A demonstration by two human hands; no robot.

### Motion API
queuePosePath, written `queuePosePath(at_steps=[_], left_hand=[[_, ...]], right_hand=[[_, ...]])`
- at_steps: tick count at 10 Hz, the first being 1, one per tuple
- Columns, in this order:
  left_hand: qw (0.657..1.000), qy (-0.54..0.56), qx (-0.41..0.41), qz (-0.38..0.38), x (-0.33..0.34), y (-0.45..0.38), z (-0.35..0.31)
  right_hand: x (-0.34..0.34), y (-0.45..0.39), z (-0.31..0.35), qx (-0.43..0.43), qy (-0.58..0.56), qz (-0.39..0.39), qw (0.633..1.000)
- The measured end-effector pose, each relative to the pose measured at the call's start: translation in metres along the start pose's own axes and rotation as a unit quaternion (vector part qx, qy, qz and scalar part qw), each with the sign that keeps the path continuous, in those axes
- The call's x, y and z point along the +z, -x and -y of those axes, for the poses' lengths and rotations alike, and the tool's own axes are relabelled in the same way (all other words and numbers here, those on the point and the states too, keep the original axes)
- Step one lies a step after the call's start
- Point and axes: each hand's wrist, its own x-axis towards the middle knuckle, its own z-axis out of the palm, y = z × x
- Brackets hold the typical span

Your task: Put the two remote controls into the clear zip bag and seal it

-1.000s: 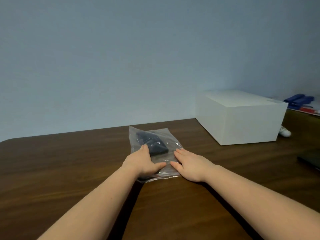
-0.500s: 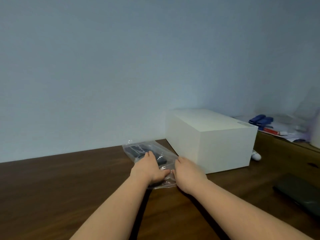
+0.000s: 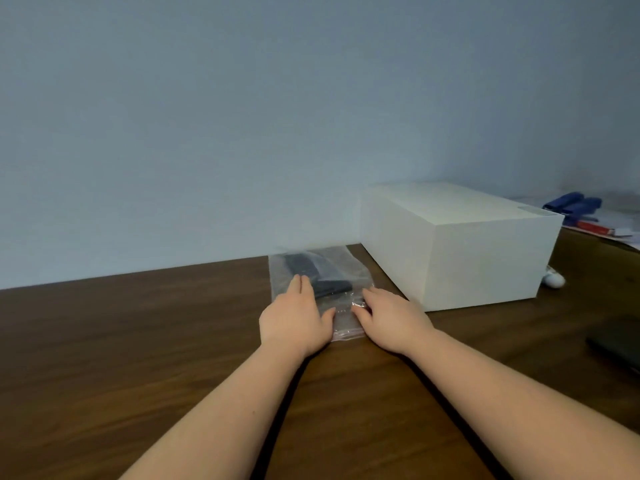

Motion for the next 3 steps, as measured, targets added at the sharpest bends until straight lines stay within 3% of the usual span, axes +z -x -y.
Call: queuePosePath(at_steps=[2,3], left_hand=[[0.994,-0.040,0.043,-0.092,-0.010,0.018,0.001],[0.991,-0.046,0.062,-0.111,-0.009,0.021,0.002]], right_hand=[[-0.002,0.010,0.000,-0.005,-0.038,-0.016,0.999],[-0.009,0.015,-0.004,-0.018,-0.095,-0.088,0.991]])
